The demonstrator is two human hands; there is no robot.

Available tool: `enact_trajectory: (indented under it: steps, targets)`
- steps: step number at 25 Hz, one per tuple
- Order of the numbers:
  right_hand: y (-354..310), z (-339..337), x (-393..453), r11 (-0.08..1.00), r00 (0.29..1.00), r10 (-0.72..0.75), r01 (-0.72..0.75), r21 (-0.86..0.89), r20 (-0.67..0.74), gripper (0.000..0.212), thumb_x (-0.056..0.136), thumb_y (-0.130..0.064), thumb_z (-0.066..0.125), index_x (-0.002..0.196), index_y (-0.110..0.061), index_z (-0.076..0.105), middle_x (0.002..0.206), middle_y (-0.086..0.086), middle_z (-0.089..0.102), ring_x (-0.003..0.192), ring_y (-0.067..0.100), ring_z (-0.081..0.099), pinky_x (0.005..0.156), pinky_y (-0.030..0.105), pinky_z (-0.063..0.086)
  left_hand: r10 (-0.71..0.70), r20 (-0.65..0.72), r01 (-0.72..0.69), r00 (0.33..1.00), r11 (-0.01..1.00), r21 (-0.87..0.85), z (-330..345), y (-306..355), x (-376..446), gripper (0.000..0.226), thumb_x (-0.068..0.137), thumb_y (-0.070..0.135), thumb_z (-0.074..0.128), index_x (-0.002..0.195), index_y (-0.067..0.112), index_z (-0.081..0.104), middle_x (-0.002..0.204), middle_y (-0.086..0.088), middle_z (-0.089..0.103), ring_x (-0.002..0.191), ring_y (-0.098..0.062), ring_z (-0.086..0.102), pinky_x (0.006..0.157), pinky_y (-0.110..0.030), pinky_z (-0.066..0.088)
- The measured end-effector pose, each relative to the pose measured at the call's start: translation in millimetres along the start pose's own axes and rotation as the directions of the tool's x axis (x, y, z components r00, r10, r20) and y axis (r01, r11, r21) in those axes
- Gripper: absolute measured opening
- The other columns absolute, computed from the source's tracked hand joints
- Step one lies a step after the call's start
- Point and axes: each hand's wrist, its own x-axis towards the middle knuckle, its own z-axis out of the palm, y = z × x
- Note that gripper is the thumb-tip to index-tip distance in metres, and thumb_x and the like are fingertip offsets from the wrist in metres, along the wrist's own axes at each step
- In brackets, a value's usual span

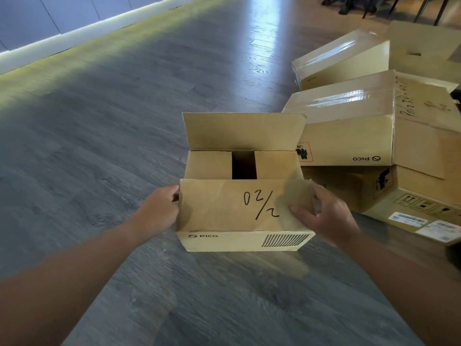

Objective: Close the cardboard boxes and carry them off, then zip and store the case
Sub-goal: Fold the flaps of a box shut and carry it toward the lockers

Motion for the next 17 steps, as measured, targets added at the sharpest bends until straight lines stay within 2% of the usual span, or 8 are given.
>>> enact_trajectory:
  steps: [2,4,5,7,9,12,14,17]
  targets:
    - [2.4,5.6,9.7,0.997,0.997,0.068,-0.067,-0.024,0.032,0.093,0.083,-0.059,0.072,0.153,-0.012,0.033,0.136,-0.005,0.053,0.11,0.014,0.055,0.082,0.032,0.057,0.01,-0.043,-0.011,0.999,1.0,-0.021,5.5,8.7,-1.8,0.058,0.09,0.004,0.048,0.119,0.054,0.055,0.091,0.014,0.063,0.087,-0.014,0.063,0.072,-0.03,0.053]
    - [-2.0,9.4,25.7,0.995,0.994,0.092,-0.09,-0.044,0.052,0.091,0.083,-0.057,0.073,0.153,-0.018,0.031,0.142,-0.004,0.048,0.108,0.014,0.051,0.08,0.032,0.051,0.023,0.029,-0.026,0.999,0.993,0.114,10.8,14.5,-4.1,0.061,0.092,0.018,0.055,0.142,0.049,0.037,0.111,0.009,0.065,0.081,-0.009,0.063,0.068,-0.025,0.051]
    - [-6.2,10.3,35.9,0.991,0.991,0.122,-0.118,-0.055,0.061,0.087,0.083,-0.056,0.073,0.151,-0.02,0.033,0.141,-0.003,0.048,0.107,0.015,0.051,0.081,0.033,0.049,0.026,0.079,-0.043,0.997,0.974,0.221,13.9,17.0,-5.3,0.07,0.096,0.026,0.057,0.154,0.04,0.02,0.127,0.007,0.058,0.088,-0.007,0.061,0.076,-0.024,0.049]
    - [-15.3,8.8,60.4,0.978,0.979,0.202,-0.199,-0.067,0.038,0.079,0.081,-0.051,0.077,0.144,-0.021,0.038,0.134,-0.002,0.048,0.108,0.019,0.052,0.085,0.038,0.048,0.01,0.115,-0.053,0.993,0.926,0.373,19.9,20.3,-4.1,0.078,0.1,0.036,0.054,0.159,0.03,0.003,0.146,-0.006,0.045,0.118,-0.021,0.055,0.1,-0.037,0.045]
    - [-25.7,3.4,85.4,0.959,0.962,0.273,-0.273,-0.076,-0.005,0.076,0.079,-0.042,0.08,0.139,-0.018,0.04,0.132,0.001,0.05,0.109,0.023,0.053,0.086,0.039,0.047,-0.009,0.099,-0.031,0.995,0.918,0.396,21.9,21.2,-1.0,0.079,0.101,0.036,0.053,0.159,0.028,0.0,0.149,-0.012,0.04,0.132,-0.031,0.046,0.109,-0.045,0.038]
    - [-38.2,-6.8,116.8,0.961,0.958,0.276,-0.275,0.023,-0.074,0.07,0.077,-0.036,0.082,0.13,-0.015,0.041,0.122,0.004,0.052,0.104,0.024,0.053,0.08,0.036,0.04,-0.026,0.095,-0.015,0.995,0.91,0.414,23.3,22.1,-1.5,0.079,0.102,0.036,0.051,0.159,0.028,-0.003,0.153,-0.013,0.035,0.135,-0.032,0.043,0.109,-0.043,0.036]
    - [-45.5,-15.4,134.6,0.964,0.963,0.244,-0.228,0.136,-0.118,0.079,0.076,-0.031,0.085,0.137,-0.014,0.037,0.125,0.007,0.053,0.111,0.026,0.052,0.087,0.036,0.041,-0.021,0.087,-0.017,0.996,0.907,0.42,24.2,21.1,-1.9,0.079,0.102,0.036,0.05,0.159,0.029,-0.005,0.155,-0.014,0.032,0.134,-0.031,0.045,0.108,-0.04,0.037]
    - [-59.2,-29.7,153.5,0.944,0.961,0.254,-0.222,0.245,-0.109,0.096,0.079,-0.031,0.085,0.152,-0.016,0.025,0.144,0.011,0.047,0.129,0.03,0.048,0.099,0.04,0.043,0.007,0.08,-0.039,0.997,0.911,0.411,24.1,19.3,-2.9,0.079,0.101,0.038,0.051,0.159,0.029,-0.002,0.151,-0.012,0.038,0.13,-0.028,0.047,0.103,-0.035,0.038]
